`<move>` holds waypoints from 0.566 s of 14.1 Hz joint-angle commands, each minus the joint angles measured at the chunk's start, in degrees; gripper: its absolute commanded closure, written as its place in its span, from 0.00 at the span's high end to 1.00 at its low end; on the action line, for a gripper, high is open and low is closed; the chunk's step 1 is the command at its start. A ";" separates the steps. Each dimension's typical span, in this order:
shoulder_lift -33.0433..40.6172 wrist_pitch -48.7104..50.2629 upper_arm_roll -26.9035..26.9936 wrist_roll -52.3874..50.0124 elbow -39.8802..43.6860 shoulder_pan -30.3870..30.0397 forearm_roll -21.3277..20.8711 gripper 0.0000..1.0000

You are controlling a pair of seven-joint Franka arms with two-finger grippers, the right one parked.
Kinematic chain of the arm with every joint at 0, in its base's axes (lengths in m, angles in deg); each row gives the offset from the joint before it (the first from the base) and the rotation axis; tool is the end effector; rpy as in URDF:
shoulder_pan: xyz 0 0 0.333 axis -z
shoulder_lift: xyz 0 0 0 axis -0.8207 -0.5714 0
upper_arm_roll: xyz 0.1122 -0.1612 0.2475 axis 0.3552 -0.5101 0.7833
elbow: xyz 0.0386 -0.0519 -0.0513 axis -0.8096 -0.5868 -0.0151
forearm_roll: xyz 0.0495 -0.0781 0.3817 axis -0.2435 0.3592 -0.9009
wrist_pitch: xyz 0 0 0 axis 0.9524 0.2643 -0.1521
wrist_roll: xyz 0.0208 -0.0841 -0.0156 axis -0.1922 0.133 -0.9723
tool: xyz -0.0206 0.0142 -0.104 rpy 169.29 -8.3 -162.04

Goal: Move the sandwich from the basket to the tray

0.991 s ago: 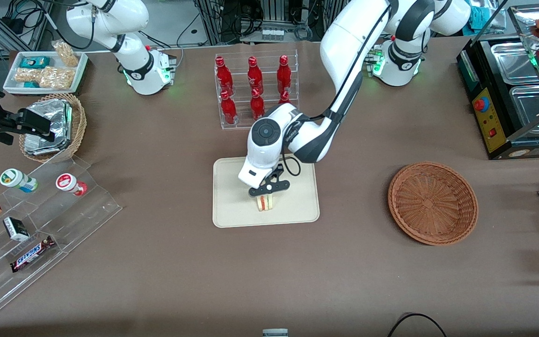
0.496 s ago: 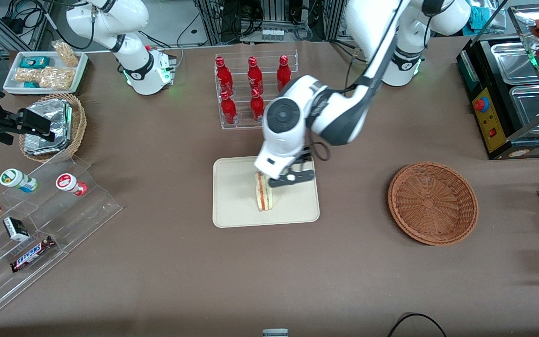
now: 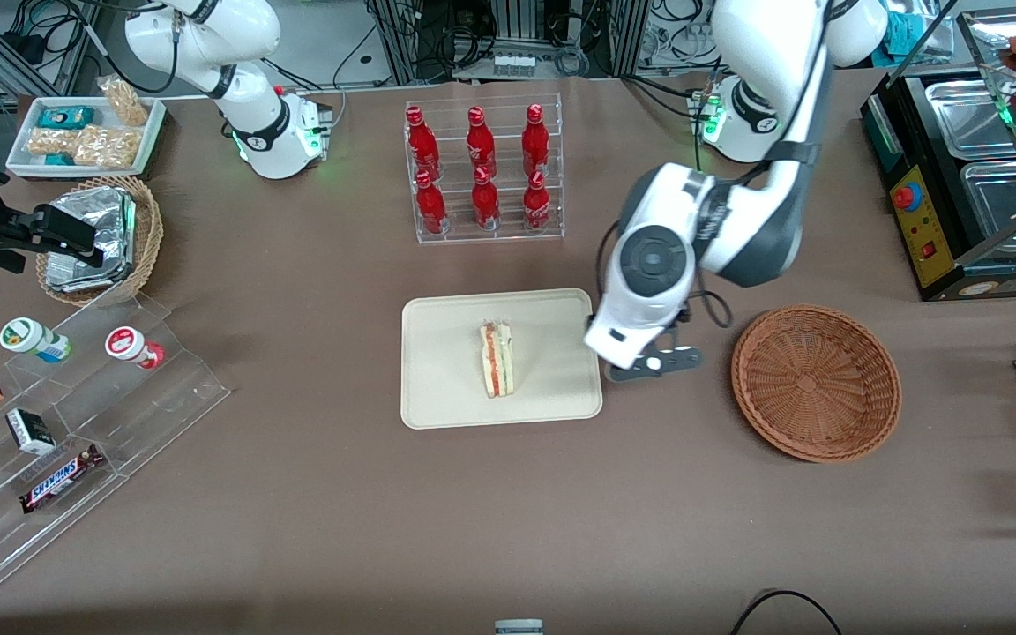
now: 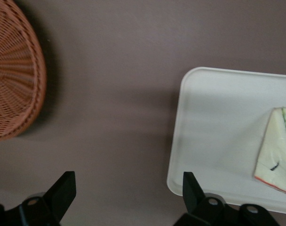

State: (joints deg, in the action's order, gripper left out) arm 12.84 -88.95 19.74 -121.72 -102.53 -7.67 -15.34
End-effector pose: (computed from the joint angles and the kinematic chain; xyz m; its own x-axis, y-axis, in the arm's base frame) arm 0.5680 -0.3267 0.3842 0.9777 0.1648 -0.1301 0.1466 -0.9794 -0.1389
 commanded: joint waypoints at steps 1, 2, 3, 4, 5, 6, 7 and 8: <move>3.79 1.80 3.38 1.31 -2.21 0.86 0.13 1.00; 5.45 2.69 3.56 1.48 -2.39 0.68 -0.05 1.00; 7.29 3.22 3.65 2.96 -3.26 0.33 -0.05 1.00; 9.14 4.18 2.17 4.89 -3.53 -4.46 0.04 1.00; 10.37 5.67 -2.37 6.48 -3.18 -8.16 -0.05 1.00; 11.69 6.12 -5.63 7.54 -3.35 -12.37 -0.57 1.00; 13.18 6.82 -10.01 8.59 -3.44 -16.85 -2.93 1.00; 14.59 8.13 -15.02 9.65 -3.44 -21.51 -5.47 1.00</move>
State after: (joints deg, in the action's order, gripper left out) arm 23.24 -82.42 13.22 -114.05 -103.93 -21.37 -17.32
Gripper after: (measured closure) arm 0.000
